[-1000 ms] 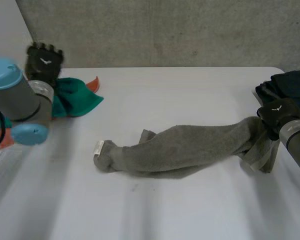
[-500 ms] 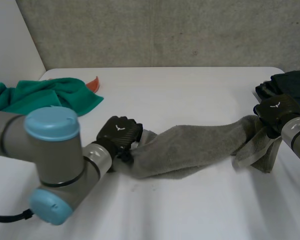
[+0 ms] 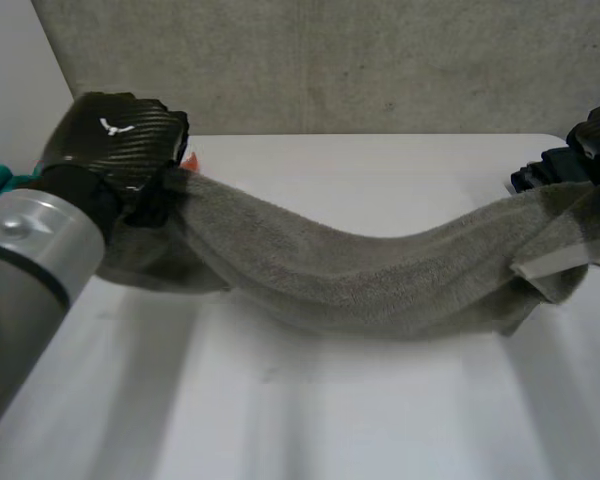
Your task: Fold the laundry.
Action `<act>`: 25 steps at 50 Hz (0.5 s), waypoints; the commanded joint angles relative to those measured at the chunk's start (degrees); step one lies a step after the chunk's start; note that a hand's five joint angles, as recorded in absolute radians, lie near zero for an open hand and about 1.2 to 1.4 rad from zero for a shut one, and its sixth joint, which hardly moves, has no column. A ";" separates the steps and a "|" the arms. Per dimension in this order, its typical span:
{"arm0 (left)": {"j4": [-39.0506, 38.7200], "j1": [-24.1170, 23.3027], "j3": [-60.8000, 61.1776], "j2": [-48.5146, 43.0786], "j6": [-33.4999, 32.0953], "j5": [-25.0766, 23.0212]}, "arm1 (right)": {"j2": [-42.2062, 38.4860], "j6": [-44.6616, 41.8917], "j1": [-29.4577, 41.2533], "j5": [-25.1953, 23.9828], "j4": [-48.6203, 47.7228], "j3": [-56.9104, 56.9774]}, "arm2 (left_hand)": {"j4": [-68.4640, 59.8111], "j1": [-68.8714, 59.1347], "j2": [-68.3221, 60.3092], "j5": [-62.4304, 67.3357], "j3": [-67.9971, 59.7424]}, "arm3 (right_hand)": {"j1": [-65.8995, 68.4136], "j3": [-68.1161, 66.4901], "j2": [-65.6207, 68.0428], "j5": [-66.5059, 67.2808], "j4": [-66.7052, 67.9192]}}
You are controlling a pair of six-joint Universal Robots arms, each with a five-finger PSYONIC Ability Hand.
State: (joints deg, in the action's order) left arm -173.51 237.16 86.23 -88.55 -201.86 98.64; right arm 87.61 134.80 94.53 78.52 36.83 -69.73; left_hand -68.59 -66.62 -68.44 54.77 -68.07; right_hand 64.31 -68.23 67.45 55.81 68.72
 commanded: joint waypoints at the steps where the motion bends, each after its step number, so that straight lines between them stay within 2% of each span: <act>1: 2.65 0.15 0.96 -4.68 -0.28 -0.11 | -4.89 0.03 -0.48 -1.09 0.97 -1.10 | -11.41 -13.38 -11.56 15.23 -11.93 | 15.69 -11.77 12.55 14.19 11.28; 6: 2.48 1.46 -1.23 -13.64 -0.90 0.06 | -13.59 0.03 0.31 -0.83 0.53 -1.19 | -11.41 -13.38 -11.56 15.23 -11.93 | 15.69 -11.77 12.55 14.19 11.28; 10: 0.63 3.13 -7.12 -23.57 -1.16 0.41 | -19.66 0.03 0.31 -0.48 -4.20 -0.49 | -11.41 -13.38 -11.56 15.23 -11.93 | 15.69 -11.77 12.55 14.19 11.28; 14: -2.70 3.57 -15.02 -32.28 -1.16 0.85 | -25.99 1.34 0.48 1.01 -15.44 1.61 | -11.41 -13.38 -11.56 15.23 -11.93 | 15.69 -11.77 12.55 14.19 11.28; 15: -3.23 3.57 -16.69 -33.86 -1.16 1.03 | -27.74 2.39 1.01 2.32 -20.51 2.23 | -11.41 -13.38 -11.56 15.23 -11.93 | 15.69 -11.77 12.55 14.19 11.28; 19: -4.29 3.84 -24.17 -39.84 -2.13 3.31 | -29.95 3.98 3.11 6.45 -30.90 2.41 | -11.41 -13.38 -11.56 15.23 -11.93 | 15.69 -11.77 12.55 14.19 11.28; 23: -6.22 3.84 -29.70 -42.84 -4.06 4.19 | -30.22 4.25 5.22 6.65 -40.12 2.85 | -11.41 -13.38 -11.56 15.23 -11.93 | 15.69 -11.77 12.55 14.19 11.28; 25: -10.87 3.93 -34.45 -42.84 -5.03 4.37 | -30.22 4.33 6.02 6.29 -45.41 4.25 | -11.41 -13.38 -11.56 15.23 -11.93 | 15.69 -11.77 12.55 14.19 11.28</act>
State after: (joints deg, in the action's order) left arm -178.06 241.02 61.69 -128.83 -204.27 101.93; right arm 57.68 138.49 97.46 84.32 6.89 -67.33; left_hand -68.63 -66.62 -68.52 54.77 -68.27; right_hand 64.31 -68.23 67.45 55.81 68.72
